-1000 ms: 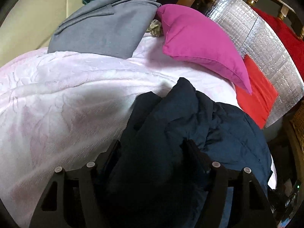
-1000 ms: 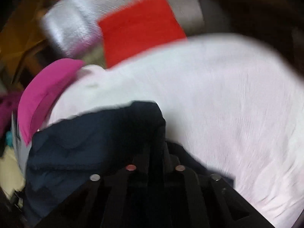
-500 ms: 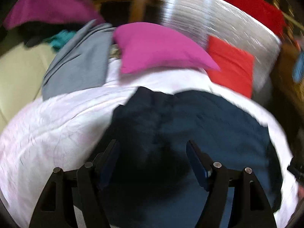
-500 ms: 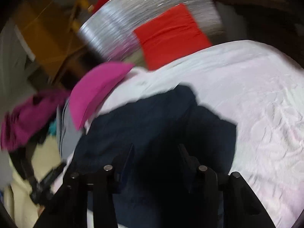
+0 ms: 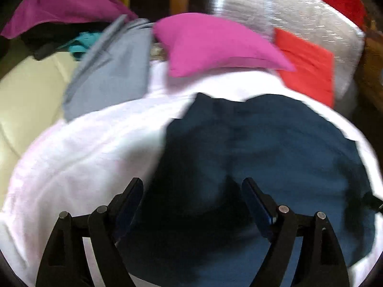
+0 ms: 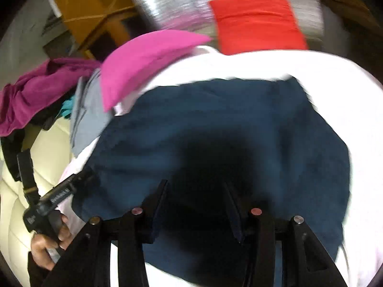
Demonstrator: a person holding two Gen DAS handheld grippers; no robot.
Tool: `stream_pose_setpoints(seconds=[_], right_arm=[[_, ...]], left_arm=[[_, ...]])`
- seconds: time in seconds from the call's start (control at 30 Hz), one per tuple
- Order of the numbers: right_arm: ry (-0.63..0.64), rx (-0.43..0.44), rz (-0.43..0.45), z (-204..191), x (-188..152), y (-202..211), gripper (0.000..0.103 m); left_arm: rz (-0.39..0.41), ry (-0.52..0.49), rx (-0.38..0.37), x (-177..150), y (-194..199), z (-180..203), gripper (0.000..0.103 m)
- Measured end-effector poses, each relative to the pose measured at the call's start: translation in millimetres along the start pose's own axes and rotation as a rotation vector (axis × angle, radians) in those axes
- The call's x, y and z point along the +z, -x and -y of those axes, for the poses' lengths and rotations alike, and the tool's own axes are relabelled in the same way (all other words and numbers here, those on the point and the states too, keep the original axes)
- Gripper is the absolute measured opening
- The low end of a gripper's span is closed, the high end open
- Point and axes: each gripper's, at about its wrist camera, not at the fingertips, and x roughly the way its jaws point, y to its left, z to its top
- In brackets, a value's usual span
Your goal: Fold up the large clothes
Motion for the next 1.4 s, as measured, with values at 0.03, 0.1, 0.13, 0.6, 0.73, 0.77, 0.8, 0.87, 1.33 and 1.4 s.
stream_pose_setpoints(seconds=[0.03,0.1,0.13,0.6,0.73,0.77,0.8,0.87,1.33,1.4], right_arm=[[0.014,0.002,-0.014,-13.5,13.9,-15.8,0.05],[0.033,0.003,-0.035,-29.8,35.1,-44.5,0.05],[0.035,0.007,-0.042,-37.6,43.8,-56.2,0.05],[-0.099,0.013,-0.098,-20.6,68.9,-101.8,0.049],[-0.057,-0.033,-0.029,-1.9,33.0,-37.6,0.049],[-0.044,-0.058,-0.017,6.0,17.9,-19.3,0.049],[-0.037,-0.078,-0.01,10.6,9.3,-8.7,0.05],[-0.029,-0.116,0.007,23.6,-16.3,14.2,0.053],[-0.142,-0.051,0.155,82.5,-53.1,44.2,0.065],[-0.195,-0.063,0.187,94.3,-48.4,46.1,0.065]], left_arm=[[-0.015,0.012,0.029,1.1,-6.9,-5.7,0.085],[-0.047,0.039,0.034,3.2,-17.9,-13.3,0.085],[-0.058,0.049,0.03,3.7,-20.6,-16.5,0.085],[-0.062,0.067,0.018,8.5,-20.1,-13.5,0.085],[-0.01,0.043,0.004,5.1,-4.5,-5.9,0.085],[0.008,0.036,-0.003,3.6,0.6,-3.0,0.085],[0.021,0.029,-0.007,2.8,4.4,-0.5,0.085],[0.051,0.013,-0.009,-0.6,12.8,4.9,0.085],[0.164,-0.095,-0.002,-14.5,39.7,31.8,0.085],[0.164,-0.082,-0.007,-13.2,38.7,30.4,0.085]])
